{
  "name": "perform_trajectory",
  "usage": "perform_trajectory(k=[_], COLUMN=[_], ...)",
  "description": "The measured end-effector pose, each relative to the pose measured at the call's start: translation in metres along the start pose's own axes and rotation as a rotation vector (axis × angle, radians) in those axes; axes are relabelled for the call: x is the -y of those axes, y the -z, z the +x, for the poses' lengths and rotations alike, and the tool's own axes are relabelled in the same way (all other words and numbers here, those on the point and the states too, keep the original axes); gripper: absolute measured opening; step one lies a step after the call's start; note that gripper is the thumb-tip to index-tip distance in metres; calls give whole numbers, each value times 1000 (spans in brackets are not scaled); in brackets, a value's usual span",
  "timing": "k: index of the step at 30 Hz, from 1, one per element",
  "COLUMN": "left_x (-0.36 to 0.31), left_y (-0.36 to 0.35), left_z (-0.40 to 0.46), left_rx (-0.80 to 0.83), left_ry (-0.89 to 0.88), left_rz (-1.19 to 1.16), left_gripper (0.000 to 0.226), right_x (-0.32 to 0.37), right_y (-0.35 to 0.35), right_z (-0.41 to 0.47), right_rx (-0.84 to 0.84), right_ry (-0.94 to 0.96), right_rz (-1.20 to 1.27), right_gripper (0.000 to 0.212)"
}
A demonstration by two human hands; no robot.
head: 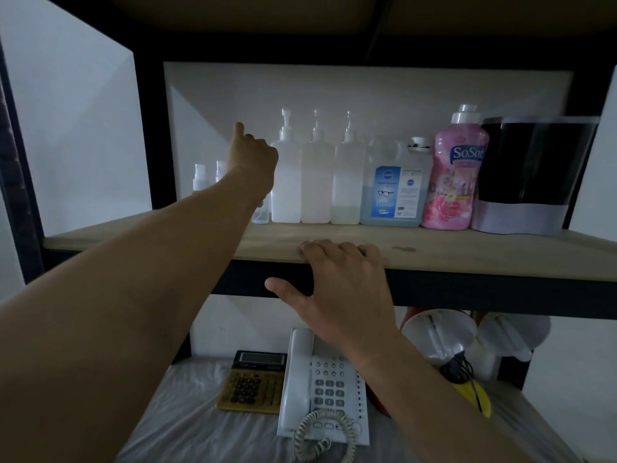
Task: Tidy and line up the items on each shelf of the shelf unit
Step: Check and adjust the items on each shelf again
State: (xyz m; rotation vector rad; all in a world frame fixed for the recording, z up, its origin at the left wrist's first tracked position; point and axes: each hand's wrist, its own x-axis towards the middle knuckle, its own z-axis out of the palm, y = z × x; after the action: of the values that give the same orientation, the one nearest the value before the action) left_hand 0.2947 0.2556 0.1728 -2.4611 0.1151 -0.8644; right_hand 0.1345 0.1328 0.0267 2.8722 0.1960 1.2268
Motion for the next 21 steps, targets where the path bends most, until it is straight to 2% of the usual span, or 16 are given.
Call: perform_trajectory(k=[5,13,16,21], left_x=[-1,-3,-5,-6], left_y=[-1,-4,-4,-8], left_z=[4,5,4,6], left_rx=[33,69,88,90], left_ry=[17,53,83,144], left_rz=[-30,-107,-209,-450], left_gripper=[57,45,37,39], right_x=[0,0,0,0], right_y=[-2,-1,-1,0], right_z=[0,0,-1,0], right_rx=[-18,-19,-19,-14], right_ry=[3,2,4,6], right_rz=[-4,1,1,-3], right_gripper=[77,76,77,77])
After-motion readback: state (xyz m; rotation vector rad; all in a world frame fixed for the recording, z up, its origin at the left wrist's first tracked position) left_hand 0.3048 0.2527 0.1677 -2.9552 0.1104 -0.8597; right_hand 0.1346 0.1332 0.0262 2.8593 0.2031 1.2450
